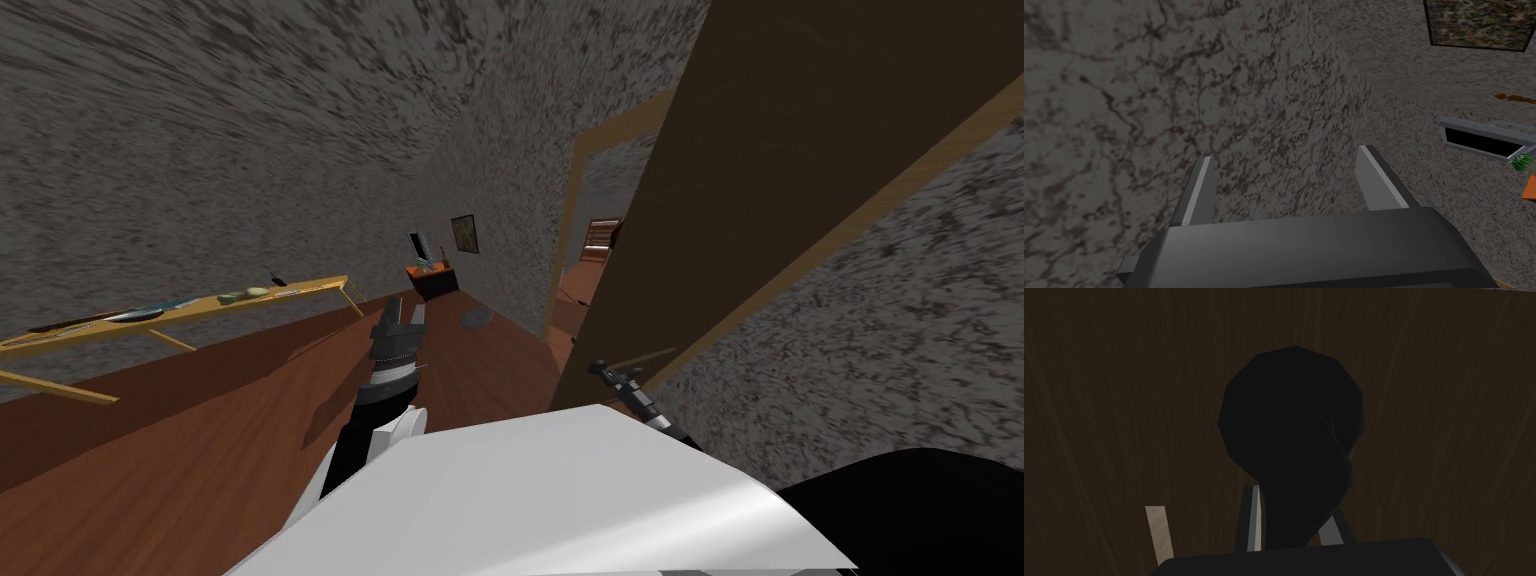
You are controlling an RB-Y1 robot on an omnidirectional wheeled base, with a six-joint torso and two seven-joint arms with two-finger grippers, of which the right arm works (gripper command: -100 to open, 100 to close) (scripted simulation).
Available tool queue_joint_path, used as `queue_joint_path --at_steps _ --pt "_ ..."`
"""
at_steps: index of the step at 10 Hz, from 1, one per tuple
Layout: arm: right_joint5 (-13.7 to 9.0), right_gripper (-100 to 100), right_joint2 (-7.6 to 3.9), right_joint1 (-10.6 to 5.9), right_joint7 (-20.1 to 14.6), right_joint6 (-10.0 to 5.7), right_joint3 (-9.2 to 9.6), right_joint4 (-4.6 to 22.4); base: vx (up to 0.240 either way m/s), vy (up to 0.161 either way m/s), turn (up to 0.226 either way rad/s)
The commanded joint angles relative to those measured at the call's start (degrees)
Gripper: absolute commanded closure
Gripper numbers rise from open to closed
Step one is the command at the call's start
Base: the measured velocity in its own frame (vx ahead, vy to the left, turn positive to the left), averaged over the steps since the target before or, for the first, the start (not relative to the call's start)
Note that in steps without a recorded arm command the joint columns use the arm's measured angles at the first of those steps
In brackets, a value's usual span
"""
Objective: Pull the door open
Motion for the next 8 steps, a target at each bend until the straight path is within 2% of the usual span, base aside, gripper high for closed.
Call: queue_joint_path --at_steps 1,8 --pt "-0.1 100 -0.06 0.03 0.0 -0.71 0.26 0.4 -0.171 -0.079 0.154" --pt "-0.9 100 -0.57 0.27 -0.4 -3.56 1.49 2.5 -0.206 -0.077 0.171"
